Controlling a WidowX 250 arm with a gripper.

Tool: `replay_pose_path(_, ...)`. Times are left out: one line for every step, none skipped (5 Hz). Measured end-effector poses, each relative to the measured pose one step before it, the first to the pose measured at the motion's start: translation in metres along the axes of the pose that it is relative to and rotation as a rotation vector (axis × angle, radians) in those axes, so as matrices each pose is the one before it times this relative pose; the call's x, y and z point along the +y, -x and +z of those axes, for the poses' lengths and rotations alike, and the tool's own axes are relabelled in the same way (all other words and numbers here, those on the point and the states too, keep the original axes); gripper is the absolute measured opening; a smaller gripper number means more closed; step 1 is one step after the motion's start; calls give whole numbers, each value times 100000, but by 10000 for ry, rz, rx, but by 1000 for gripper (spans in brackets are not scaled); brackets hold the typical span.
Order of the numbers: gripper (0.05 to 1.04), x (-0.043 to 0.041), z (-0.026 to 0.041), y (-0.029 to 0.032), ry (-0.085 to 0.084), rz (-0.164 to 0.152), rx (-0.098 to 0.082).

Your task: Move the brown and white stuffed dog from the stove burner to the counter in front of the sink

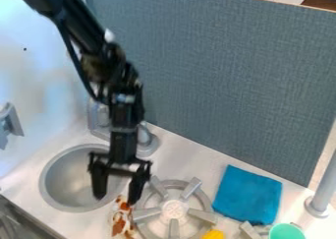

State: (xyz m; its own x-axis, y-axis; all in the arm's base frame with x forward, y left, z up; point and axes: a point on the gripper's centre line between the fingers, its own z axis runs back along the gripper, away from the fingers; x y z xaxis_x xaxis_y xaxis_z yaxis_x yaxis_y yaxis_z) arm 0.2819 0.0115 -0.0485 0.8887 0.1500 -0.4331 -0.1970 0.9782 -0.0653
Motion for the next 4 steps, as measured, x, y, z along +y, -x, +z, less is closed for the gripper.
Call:
replay_pose_path(1006, -3665, 2250, 2494, 234, -1158, -637)
replay_pose_path(1006, -4892, -230, 1108, -138, -1366, -325)
replay_pose_path(1006, -3235, -798, 508, -344, -926, 74)
replay_pose_path(1005, -129, -1386, -254, -758, -165, 49)
